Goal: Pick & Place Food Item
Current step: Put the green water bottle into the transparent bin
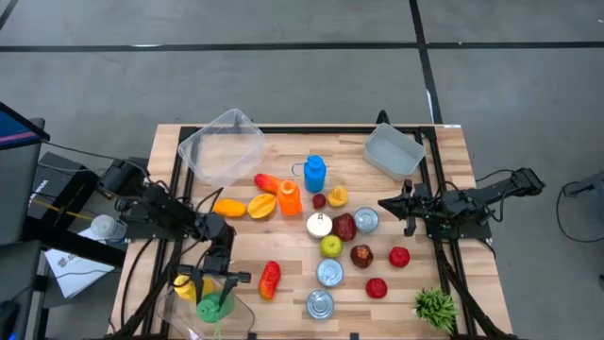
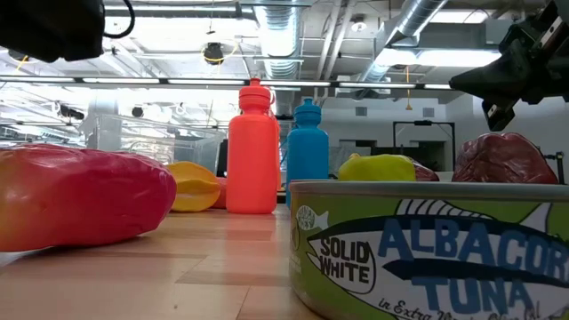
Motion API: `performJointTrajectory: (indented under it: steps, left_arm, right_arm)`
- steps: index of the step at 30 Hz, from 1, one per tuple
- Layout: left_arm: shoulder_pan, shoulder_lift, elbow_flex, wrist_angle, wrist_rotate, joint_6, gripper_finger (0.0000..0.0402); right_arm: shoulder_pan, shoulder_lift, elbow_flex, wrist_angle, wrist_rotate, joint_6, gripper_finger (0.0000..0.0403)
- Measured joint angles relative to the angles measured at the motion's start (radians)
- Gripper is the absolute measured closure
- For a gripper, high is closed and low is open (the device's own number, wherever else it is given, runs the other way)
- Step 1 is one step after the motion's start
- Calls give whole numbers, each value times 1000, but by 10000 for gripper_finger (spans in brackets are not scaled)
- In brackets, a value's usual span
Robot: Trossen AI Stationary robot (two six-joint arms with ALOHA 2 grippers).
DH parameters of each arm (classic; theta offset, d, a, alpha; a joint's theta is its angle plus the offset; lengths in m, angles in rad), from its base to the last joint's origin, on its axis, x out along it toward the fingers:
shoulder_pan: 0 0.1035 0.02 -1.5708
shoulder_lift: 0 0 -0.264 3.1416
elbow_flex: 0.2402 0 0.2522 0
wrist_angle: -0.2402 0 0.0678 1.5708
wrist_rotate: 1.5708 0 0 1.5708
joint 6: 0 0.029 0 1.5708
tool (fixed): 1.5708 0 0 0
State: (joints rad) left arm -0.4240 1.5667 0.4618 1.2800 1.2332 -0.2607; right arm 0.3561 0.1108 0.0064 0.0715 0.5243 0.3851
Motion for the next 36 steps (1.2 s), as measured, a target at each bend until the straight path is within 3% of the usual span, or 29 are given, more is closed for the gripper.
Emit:
performJointTrajectory:
  steps: [18,36]
  left_arm:
    - [24,86,0,25,40,71,179]
    - [24,86,0,-140,39,229,179]
  right_arm:
    - [0,0,0,0,0,0,403]
    - [0,0,0,0,0,0,403]
